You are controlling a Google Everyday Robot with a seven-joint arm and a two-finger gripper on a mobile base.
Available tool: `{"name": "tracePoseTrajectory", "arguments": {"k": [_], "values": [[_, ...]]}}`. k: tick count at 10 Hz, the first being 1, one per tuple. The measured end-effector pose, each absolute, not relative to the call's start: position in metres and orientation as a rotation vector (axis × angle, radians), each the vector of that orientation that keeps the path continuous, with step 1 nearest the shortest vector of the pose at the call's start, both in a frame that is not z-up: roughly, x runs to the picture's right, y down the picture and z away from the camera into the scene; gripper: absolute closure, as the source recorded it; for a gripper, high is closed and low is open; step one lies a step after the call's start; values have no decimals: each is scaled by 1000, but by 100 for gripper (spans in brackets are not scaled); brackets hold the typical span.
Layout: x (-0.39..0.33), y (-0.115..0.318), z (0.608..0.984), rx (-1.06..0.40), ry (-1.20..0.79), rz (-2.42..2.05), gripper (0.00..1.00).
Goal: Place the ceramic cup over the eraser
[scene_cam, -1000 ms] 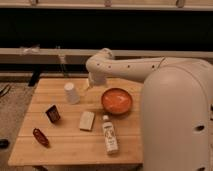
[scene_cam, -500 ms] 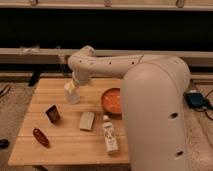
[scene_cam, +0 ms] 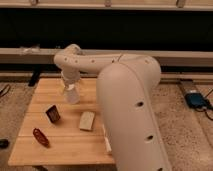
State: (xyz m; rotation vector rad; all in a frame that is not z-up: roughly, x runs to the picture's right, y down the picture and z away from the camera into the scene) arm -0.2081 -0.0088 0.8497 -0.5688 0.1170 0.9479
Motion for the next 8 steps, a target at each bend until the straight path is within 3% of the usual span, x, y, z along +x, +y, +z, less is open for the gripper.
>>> {"name": "tracePoseTrajectory", "arguments": {"k": [8], "values": [[-227,-11,901,-544,239,908,20]]}}
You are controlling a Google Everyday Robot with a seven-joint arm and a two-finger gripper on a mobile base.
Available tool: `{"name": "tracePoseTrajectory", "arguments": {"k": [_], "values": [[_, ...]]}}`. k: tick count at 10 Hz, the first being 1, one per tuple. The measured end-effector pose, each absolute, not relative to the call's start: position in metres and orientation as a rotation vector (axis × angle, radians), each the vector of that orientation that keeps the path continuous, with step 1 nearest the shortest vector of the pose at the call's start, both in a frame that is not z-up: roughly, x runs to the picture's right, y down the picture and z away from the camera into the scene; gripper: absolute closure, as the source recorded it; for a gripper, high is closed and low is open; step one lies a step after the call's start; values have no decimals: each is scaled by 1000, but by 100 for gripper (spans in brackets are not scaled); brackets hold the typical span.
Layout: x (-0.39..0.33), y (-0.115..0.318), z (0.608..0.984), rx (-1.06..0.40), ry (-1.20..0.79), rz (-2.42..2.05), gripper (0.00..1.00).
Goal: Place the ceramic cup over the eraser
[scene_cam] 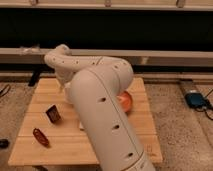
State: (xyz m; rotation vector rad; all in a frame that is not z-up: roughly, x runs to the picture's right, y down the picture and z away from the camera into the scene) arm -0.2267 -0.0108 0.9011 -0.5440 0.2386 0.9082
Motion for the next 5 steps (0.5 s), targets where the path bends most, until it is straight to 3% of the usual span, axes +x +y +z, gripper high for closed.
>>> {"name": "tracePoseTrajectory", "arguments": {"k": [3,5], "values": [[-228,-8,912,-540,278,907,22],[-228,-4,913,-551,299,894,36]]}}
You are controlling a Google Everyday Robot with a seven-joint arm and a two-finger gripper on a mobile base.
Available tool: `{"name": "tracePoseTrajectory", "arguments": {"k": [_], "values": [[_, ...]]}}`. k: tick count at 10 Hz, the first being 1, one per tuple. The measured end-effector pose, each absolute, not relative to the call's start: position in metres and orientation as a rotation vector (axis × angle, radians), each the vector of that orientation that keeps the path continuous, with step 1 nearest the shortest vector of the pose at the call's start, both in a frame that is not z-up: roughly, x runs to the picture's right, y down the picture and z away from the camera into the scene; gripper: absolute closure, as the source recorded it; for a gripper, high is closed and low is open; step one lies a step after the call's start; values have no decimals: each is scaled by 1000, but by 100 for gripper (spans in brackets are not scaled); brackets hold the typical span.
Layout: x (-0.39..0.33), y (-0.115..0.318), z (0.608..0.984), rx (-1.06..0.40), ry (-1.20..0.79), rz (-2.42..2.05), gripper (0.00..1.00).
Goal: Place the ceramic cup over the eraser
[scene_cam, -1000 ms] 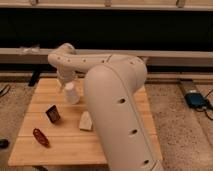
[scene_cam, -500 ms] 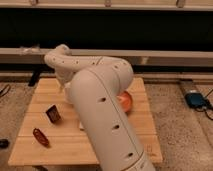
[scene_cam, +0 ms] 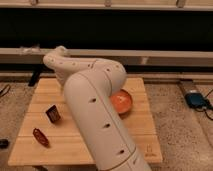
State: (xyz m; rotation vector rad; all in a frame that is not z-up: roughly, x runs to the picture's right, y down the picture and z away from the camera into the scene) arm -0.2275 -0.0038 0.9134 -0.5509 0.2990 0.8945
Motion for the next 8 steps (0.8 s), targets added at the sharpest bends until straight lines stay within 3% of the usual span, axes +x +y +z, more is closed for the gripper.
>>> {"name": "tracePoseTrajectory", "arguments": {"k": [6,8], "values": [[-219,-22,894,-542,293,878,97],[-222,-39,875,-501,221,871,100]]}}
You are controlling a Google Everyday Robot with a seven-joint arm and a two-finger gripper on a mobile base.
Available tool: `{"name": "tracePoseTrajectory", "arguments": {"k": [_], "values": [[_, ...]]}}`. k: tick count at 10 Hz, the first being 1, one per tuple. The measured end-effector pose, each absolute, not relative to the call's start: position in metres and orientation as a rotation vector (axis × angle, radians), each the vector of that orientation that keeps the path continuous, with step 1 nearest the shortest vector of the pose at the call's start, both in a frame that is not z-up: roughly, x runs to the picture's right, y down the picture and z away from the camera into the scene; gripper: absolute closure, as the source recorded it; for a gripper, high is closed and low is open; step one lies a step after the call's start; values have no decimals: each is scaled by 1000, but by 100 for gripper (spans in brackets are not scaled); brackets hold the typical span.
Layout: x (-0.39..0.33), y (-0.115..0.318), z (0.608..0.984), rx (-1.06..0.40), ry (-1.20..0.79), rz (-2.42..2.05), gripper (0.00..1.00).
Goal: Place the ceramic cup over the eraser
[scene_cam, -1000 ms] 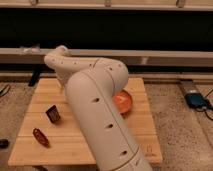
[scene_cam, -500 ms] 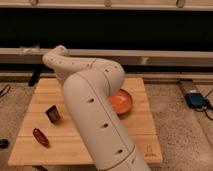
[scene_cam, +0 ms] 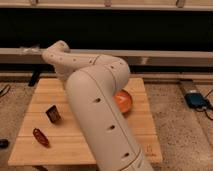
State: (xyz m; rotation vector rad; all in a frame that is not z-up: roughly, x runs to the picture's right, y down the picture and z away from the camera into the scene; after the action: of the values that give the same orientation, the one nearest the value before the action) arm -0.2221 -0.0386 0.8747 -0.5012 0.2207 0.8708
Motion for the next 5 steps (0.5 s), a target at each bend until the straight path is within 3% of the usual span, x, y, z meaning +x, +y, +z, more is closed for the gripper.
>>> {"name": "tracePoseTrajectory", "arguments": {"k": [5], "values": [[-222,-42,785,-435,27,772,100]]}}
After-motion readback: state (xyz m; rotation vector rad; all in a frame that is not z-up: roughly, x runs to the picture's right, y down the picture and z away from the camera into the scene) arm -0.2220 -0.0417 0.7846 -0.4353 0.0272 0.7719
